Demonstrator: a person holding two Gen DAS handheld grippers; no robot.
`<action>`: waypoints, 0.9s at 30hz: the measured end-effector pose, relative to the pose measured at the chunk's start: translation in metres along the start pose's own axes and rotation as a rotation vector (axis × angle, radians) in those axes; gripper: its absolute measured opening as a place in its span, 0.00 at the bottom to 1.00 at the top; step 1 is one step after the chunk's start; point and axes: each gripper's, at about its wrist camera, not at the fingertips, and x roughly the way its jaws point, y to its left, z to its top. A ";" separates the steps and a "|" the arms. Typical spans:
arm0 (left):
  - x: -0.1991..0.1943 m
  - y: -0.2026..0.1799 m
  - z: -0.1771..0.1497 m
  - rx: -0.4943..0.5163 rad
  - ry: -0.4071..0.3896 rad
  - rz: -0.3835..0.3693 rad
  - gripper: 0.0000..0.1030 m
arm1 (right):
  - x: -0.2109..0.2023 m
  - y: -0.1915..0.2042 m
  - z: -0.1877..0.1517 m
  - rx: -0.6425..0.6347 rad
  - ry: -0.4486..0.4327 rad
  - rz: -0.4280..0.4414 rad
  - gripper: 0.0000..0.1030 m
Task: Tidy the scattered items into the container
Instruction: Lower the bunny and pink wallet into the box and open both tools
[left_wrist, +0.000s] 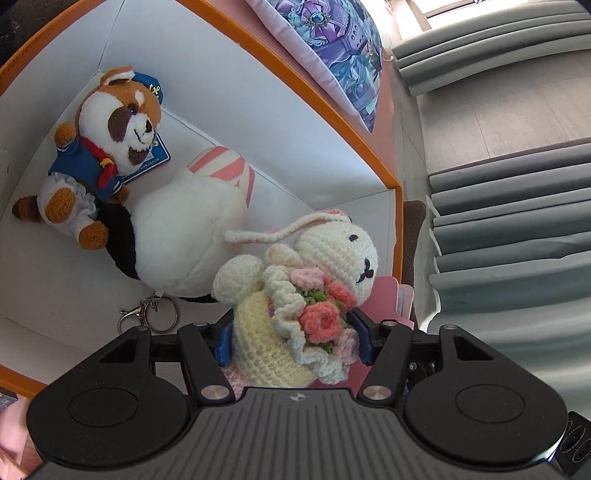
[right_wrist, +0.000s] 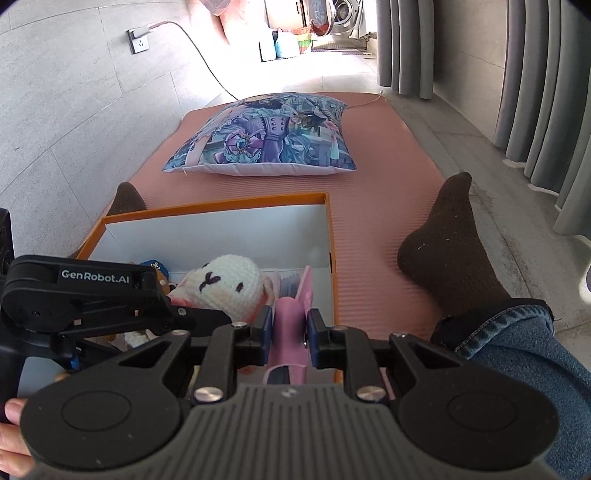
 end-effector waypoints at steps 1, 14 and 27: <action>0.003 -0.001 0.000 0.002 0.010 0.011 0.69 | 0.002 0.001 0.000 -0.008 0.006 -0.006 0.21; 0.009 -0.002 0.000 0.037 0.067 0.059 0.74 | 0.017 0.006 -0.004 -0.085 0.065 -0.062 0.21; -0.038 -0.012 -0.015 0.179 -0.069 0.058 0.64 | 0.020 0.014 -0.006 -0.106 0.086 -0.080 0.21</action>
